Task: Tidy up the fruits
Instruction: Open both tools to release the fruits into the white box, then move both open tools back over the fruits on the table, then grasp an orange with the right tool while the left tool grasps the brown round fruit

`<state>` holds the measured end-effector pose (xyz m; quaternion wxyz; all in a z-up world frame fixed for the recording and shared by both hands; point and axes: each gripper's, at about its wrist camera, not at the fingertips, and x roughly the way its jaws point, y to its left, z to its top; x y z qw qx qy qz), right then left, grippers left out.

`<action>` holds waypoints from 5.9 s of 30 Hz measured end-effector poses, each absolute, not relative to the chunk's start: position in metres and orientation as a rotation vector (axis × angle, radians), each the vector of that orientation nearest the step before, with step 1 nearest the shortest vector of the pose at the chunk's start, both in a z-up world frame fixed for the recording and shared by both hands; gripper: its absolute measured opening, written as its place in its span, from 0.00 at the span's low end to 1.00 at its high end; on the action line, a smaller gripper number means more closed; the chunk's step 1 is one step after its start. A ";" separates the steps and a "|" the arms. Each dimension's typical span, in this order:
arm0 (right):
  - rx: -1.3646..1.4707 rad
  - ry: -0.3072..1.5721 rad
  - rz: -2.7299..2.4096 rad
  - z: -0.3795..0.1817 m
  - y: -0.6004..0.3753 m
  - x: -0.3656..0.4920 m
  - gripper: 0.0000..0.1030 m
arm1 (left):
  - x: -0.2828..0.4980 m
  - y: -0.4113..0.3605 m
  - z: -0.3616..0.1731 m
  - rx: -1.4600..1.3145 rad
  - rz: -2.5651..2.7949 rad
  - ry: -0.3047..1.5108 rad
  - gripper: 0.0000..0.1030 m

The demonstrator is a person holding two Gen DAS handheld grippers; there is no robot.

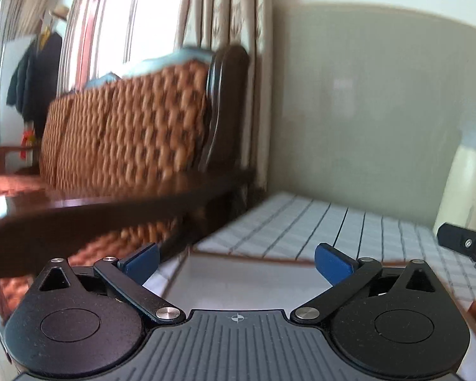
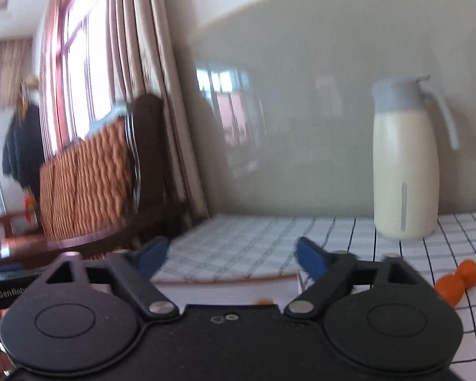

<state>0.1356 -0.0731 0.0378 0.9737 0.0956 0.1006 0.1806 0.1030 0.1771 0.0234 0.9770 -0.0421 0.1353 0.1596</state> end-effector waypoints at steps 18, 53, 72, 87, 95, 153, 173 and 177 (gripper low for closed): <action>0.191 0.311 0.405 0.029 -0.099 0.128 0.94 | 0.091 0.167 0.025 -0.024 0.324 0.299 1.00; 0.212 0.425 0.127 -0.003 -0.236 0.098 0.35 | 0.091 -0.027 0.012 0.105 -0.059 0.296 1.00; 0.222 0.521 0.148 -0.027 -0.207 0.133 0.35 | 0.107 -0.015 0.011 0.092 -0.007 0.318 1.00; 0.216 0.578 0.133 -0.037 -0.197 0.149 0.27 | 0.115 -0.018 0.006 0.105 -0.012 0.338 1.00; 0.214 0.584 0.132 -0.038 -0.198 0.149 0.24 | 0.123 -0.034 -0.001 0.139 -0.031 0.345 1.00; 0.234 0.548 -0.087 -0.035 -0.298 0.110 0.24 | 0.165 -0.106 -0.033 0.094 -0.061 0.503 0.22; 0.228 0.553 -0.080 -0.038 -0.299 0.113 0.24 | 0.181 -0.117 -0.038 0.056 -0.052 0.568 0.33; 0.221 0.554 -0.075 -0.038 -0.299 0.112 0.24 | 0.183 -0.117 -0.039 0.042 -0.066 0.575 0.33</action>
